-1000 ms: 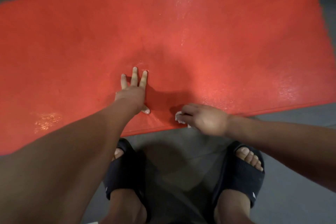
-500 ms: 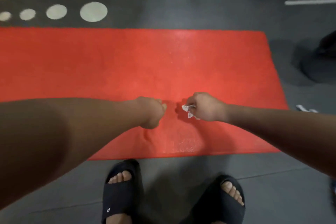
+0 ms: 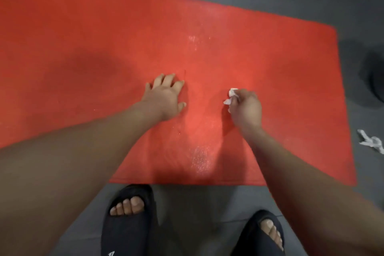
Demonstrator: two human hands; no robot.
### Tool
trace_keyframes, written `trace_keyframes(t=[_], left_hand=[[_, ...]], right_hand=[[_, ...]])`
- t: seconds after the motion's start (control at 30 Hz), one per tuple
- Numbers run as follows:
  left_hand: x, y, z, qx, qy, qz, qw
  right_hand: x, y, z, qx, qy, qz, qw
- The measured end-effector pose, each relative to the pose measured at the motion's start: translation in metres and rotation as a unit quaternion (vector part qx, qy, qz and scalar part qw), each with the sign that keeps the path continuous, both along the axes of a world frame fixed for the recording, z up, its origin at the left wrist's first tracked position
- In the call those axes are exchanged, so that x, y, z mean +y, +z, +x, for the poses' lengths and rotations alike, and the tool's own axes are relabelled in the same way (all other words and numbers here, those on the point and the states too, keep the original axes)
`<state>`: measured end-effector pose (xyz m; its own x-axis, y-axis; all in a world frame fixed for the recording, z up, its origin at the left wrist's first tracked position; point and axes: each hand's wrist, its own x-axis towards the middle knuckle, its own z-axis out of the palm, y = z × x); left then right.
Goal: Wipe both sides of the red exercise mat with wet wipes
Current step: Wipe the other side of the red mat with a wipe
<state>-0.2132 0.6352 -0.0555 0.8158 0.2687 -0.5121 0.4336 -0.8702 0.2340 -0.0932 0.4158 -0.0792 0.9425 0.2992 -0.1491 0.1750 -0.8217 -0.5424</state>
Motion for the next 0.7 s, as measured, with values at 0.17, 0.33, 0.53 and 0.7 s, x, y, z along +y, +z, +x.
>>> trace_keyframes(t=[0.17, 0.33, 0.53, 0.7], left_hand=[[-0.001, -0.005, 0.007, 0.045, 0.019, 0.002, 0.999], [0.004, -0.005, 0.005, 0.062, -0.005, 0.020, 0.998], [0.008, -0.003, 0.002, 0.072, -0.032, 0.033, 0.996], [0.008, -0.003, 0.002, 0.068, -0.032, 0.033, 0.997]], right_hand=[[0.022, 0.001, -0.079, -0.045, 0.235, 0.031, 0.970], [0.002, -0.008, -0.007, -0.120, 0.233, -0.035, 0.965], [0.034, -0.013, -0.021, -0.103, 0.112, -0.031, 0.988], [0.030, -0.008, -0.019, -0.146, 0.327, -0.059, 0.932]])
